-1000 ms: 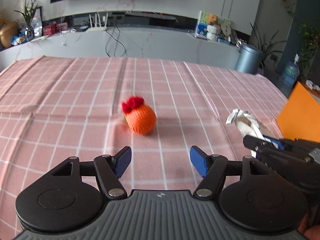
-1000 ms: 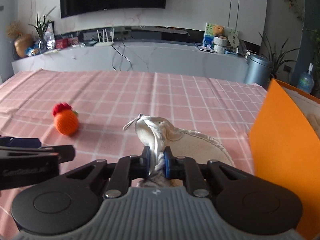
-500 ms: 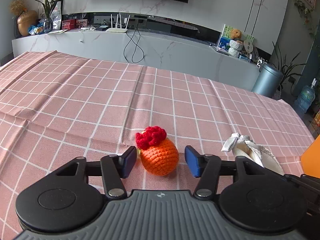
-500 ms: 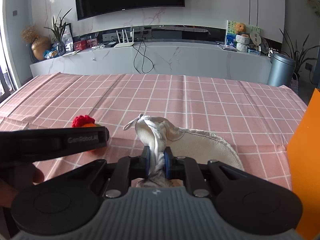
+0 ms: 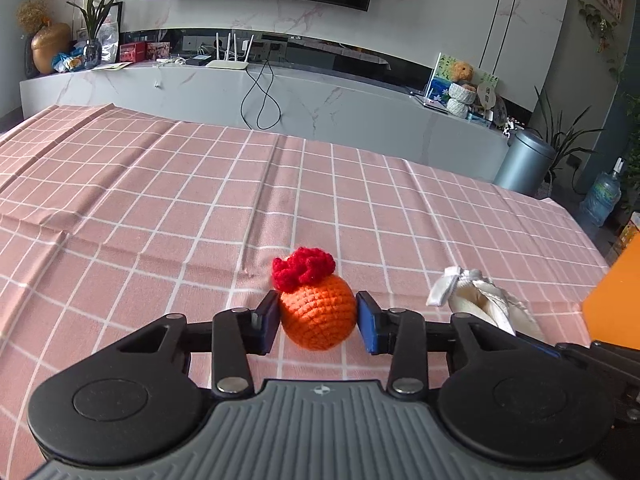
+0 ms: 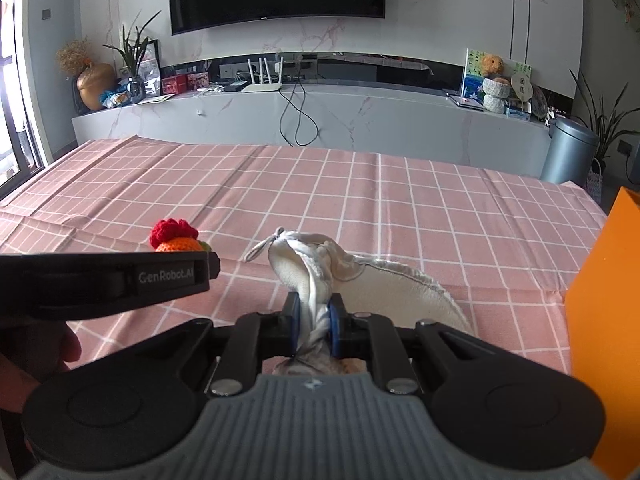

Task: Organize soft objects
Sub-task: 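Grasp the cream pouch with the right tool while the left tool grasps the orange crochet ball, then lift the pouch with the right tool while the left tool carries the crochet ball over the box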

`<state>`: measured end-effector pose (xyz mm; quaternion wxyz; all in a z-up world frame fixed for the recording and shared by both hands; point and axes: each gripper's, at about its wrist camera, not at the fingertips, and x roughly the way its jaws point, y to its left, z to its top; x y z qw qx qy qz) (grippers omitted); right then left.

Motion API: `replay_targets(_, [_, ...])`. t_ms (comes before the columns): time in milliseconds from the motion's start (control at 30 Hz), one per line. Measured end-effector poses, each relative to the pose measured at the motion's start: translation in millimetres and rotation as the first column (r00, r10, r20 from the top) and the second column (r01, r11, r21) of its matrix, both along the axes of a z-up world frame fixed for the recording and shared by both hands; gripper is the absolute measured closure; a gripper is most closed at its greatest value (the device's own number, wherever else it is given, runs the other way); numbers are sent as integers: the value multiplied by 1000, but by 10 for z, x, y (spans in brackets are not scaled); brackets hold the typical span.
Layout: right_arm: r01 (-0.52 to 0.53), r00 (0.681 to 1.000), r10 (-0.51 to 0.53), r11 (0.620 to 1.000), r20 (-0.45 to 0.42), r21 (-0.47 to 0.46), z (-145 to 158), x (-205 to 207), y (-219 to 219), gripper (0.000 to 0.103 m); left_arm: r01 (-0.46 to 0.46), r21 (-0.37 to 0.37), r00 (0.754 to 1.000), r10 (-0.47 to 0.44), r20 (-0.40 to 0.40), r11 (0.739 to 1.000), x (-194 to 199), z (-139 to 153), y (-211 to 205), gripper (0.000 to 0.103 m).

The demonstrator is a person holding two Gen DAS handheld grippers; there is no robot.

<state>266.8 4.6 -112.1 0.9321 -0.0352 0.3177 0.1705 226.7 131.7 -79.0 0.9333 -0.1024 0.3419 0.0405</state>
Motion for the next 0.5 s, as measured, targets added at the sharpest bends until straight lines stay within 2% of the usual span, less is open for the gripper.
replay_targets(333, [-63,997,62,998,55,15,443,-497,-268,91,36,-7,999,-36,14,999,-558,325,-128,57])
replay_targets(500, [-87,990,85,996,115,18,693,-874,-498,91,55,2,998,-55,28,999,-847,502,-253,57])
